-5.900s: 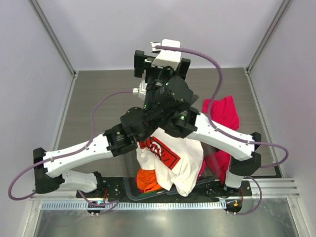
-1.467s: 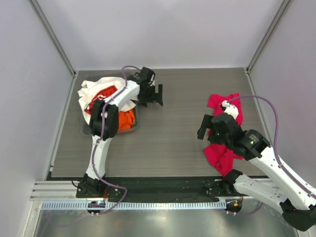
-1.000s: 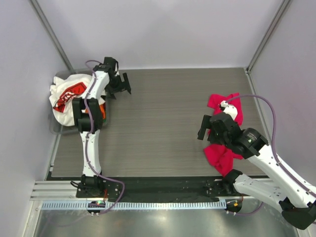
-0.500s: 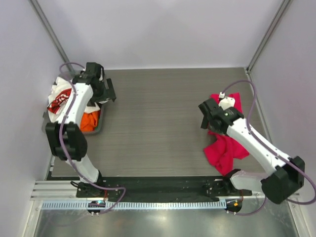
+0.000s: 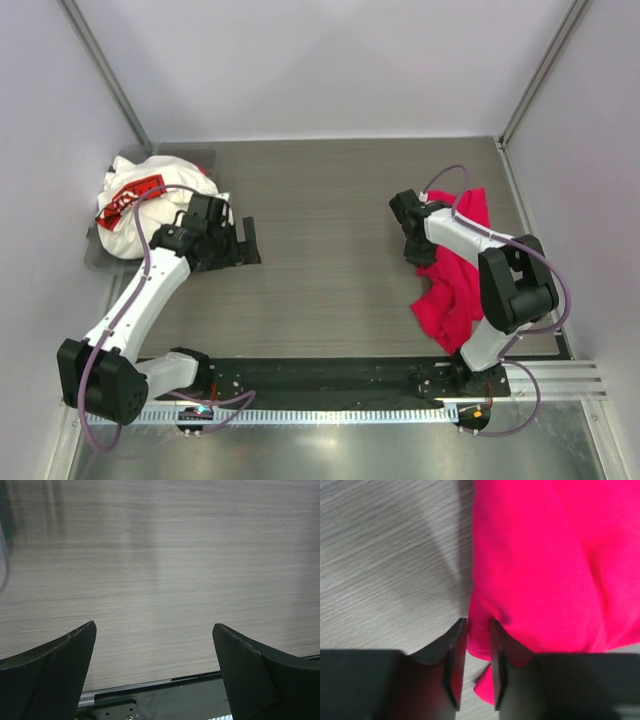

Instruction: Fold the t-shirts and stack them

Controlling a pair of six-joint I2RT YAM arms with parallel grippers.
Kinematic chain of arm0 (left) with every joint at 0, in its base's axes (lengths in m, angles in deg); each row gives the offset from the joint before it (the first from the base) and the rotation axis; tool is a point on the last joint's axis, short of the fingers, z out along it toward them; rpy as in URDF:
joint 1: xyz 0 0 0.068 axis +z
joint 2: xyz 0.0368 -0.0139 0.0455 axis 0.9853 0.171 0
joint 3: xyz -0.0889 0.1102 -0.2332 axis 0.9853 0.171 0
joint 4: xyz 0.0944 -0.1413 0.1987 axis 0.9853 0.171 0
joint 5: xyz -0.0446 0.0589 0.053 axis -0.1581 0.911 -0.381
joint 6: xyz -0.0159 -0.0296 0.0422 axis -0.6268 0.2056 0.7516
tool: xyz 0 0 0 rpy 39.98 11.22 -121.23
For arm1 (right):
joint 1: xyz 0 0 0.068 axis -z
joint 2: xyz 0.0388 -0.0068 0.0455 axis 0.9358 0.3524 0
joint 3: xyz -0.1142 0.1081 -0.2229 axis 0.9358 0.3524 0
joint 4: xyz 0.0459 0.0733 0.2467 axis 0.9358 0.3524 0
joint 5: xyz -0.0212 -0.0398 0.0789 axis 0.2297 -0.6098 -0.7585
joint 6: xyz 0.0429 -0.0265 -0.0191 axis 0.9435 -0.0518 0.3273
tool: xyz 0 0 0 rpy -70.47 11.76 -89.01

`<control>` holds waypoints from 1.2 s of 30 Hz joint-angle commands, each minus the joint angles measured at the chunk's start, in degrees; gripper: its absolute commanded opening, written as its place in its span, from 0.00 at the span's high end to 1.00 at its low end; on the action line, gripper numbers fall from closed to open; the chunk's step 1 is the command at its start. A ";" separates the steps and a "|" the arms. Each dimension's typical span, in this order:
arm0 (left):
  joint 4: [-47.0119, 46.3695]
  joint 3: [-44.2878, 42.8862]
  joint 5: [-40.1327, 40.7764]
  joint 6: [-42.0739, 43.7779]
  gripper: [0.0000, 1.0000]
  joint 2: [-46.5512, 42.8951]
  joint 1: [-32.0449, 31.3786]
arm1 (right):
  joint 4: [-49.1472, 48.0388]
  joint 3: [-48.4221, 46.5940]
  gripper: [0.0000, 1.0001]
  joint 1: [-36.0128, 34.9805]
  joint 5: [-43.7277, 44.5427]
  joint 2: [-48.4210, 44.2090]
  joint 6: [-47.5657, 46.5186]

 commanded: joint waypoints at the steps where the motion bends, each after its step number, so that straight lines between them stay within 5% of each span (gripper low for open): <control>1: -4.96 2.78 -3.06 -1.50 0.00 -3.14 0.30 | -3.41 -1.78 0.79 -0.58 -3.41 -0.19 -1.68; 3: -5.31 3.75 -3.50 -1.50 0.00 -3.40 0.30 | -2.62 -3.10 0.98 -1.37 -4.03 -0.45 -1.95; 12: -5.05 1.13 -3.94 -4.14 0.00 -5.78 0.21 | 7.38 -32.61 0.99 -20.96 -2.90 -6.94 -4.15; 15: -3.74 -0.63 -3.76 -4.75 0.00 -7.27 0.21 | 8.98 -34.41 0.99 -23.52 -3.41 -13.60 -1.16; 16: -3.38 -0.81 -3.67 -4.93 0.00 -7.62 0.21 | 8.81 -30.31 0.91 -23.52 -3.50 -15.37 -0.55; 17: -3.21 -0.99 -3.67 -5.11 0.00 -8.50 0.30 | 8.72 -27.74 0.65 -23.52 -3.42 -16.96 0.07; 18: -3.20 -0.81 -3.41 -5.37 0.00 -8.85 0.30 | 8.72 -24.93 0.10 -23.44 -2.29 -19.58 0.42; 19: -3.20 -0.55 -3.24 -5.54 0.00 -9.20 0.30 | 9.24 -22.12 0.01 -23.43 -0.62 -20.66 1.56; 23: -3.20 1.21 -3.50 -5.99 0.00 -9.73 0.30 | 10.14 -6.91 0.00 -22.65 3.35 -27.86 9.99; 28: -3.38 4.72 -2.97 -6.77 0.00 -10.61 0.12 | 0.91 1.90 0.04 -22.56 -7.17 -30.95 12.38; 36: 0.48 6.13 8.42 -9.50 0.01 -20.27 0.30 | -5.96 -15.30 0.09 -27.39 -12.11 -6.55 5.71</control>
